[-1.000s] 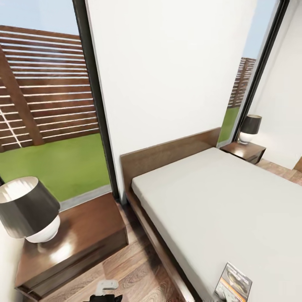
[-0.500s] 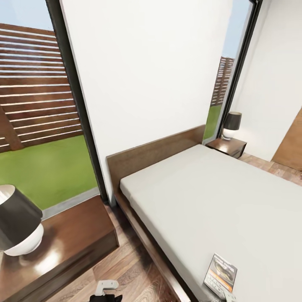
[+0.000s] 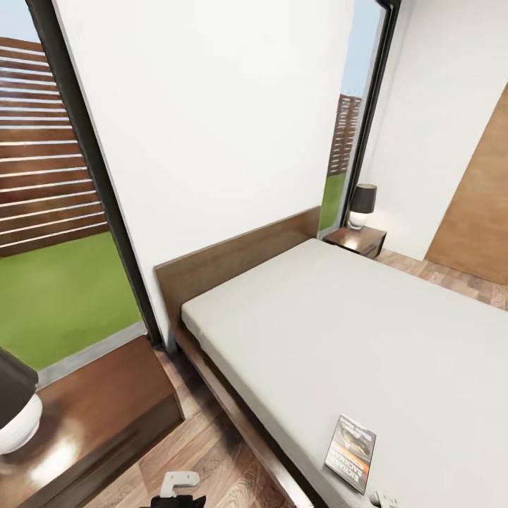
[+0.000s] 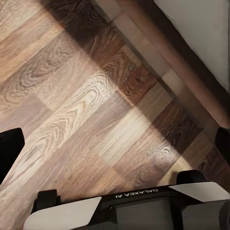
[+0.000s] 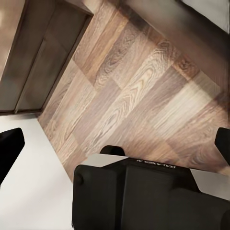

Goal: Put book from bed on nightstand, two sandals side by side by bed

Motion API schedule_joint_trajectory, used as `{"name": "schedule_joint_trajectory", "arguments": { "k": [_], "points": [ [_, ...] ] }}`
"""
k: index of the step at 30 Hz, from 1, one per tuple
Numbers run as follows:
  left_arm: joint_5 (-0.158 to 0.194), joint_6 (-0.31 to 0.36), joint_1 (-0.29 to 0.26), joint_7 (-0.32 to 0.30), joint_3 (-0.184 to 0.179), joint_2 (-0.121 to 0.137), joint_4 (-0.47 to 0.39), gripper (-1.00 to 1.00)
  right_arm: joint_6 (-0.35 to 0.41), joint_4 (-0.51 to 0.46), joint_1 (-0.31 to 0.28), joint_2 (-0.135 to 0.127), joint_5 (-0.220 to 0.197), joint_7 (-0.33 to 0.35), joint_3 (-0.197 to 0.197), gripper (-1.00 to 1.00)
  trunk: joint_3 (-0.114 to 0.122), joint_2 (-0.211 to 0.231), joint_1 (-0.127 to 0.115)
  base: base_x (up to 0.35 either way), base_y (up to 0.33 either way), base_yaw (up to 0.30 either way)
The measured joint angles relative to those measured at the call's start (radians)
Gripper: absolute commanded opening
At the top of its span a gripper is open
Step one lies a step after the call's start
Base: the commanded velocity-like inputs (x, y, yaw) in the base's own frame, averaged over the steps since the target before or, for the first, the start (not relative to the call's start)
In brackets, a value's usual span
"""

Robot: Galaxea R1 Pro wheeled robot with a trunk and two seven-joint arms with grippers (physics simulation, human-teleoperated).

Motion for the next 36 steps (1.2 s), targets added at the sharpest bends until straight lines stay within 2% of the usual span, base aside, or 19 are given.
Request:
{"name": "schedule_joint_trajectory", "arguments": {
  "k": [16,36],
  "points": [
    [0.000,0.000,0.000,0.000,0.000,0.000,0.000,1.00,0.001,0.000,0.000,0.000,0.000,0.000,0.000,1.00,-0.006,0.000,0.000,0.048,0.068,-0.220],
    [0.000,0.000,0.000,0.000,0.000,0.000,0.000,1.00,0.000,0.000,0.000,0.000,0.000,0.000,0.000,1.00,-0.014,0.000,0.000,0.001,0.003,-0.220]
  ]
}}
